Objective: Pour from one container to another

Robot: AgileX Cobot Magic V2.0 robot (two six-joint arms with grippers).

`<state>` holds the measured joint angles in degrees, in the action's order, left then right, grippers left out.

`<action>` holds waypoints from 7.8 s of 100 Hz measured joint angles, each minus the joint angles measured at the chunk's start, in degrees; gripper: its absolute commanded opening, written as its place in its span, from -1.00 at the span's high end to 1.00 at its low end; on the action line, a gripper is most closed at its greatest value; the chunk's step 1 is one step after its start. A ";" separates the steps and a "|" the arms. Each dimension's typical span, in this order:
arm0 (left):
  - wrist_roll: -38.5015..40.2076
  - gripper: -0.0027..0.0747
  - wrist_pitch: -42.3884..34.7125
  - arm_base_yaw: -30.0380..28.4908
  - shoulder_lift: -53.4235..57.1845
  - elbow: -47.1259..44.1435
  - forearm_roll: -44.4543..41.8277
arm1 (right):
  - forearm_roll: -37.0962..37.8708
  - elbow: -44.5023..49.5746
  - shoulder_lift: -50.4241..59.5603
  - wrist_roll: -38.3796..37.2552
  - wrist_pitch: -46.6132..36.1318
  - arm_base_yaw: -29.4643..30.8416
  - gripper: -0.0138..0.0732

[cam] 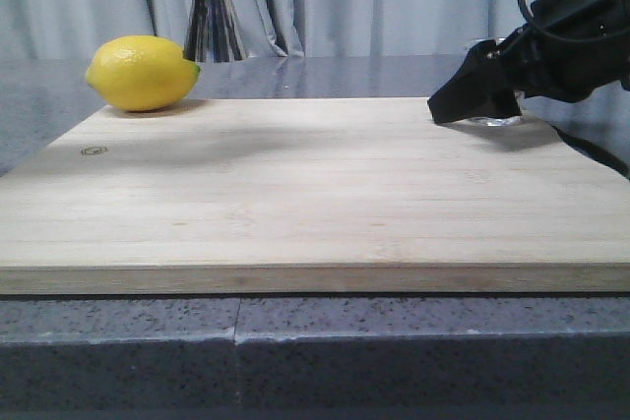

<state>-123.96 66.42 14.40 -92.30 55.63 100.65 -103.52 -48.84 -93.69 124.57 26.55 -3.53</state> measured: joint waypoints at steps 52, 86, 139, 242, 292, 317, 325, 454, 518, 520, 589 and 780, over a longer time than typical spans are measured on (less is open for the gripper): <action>0.00 0.34 0.00 0.00 0.00 0.00 0.00 | 8.60 8.17 11.42 -15.69 -4.05 0.00 -0.69; 0.00 0.34 0.00 0.00 0.00 0.00 0.00 | 10.27 15.60 26.29 -22.36 -5.36 0.00 -0.69; 0.00 0.34 0.00 0.00 0.00 0.00 0.00 | 10.41 15.98 44.69 -26.37 -5.87 0.00 -0.69; 0.00 0.34 0.00 3.04 -0.91 1.81 -0.04 | 10.41 16.15 45.99 -26.54 -5.06 0.00 -0.69; 0.00 0.34 -0.01 5.55 -9.75 8.54 -0.04 | 10.41 16.15 45.99 -26.66 -4.94 0.00 -0.69; 0.00 0.34 -0.01 5.55 -13.50 8.69 -0.04 | 10.41 16.15 46.03 -26.66 -4.94 0.00 -0.69; 0.00 0.34 -0.15 5.55 -14.40 8.69 -0.04 | 10.41 16.15 46.03 -26.66 -5.04 0.00 -0.69; 0.00 0.34 -0.89 5.55 -15.18 8.69 -1.18 | 10.41 16.15 46.03 -26.66 -5.95 0.00 -0.69; 0.00 -0.10 -0.71 5.55 -15.18 8.69 -3.88 | 10.41 16.15 46.03 -26.66 -5.95 0.00 -0.69; 0.00 -0.13 -0.71 5.55 -15.18 8.69 -3.97 | 10.41 16.15 46.03 -26.66 -5.95 0.00 -0.69; 11.25 -0.44 -11.53 5.55 -9.06 8.69 -15.04 | 10.41 16.15 46.03 -26.66 -5.95 0.00 -0.69; 128.46 -0.23 -21.82 5.67 58.70 -10.35 -104.08 | 7.58 19.51 65.43 -50.84 -15.28 0.00 -0.68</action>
<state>4.51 44.60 20.07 -33.59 45.29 -3.44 -95.94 -29.33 -28.26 73.72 11.27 -3.53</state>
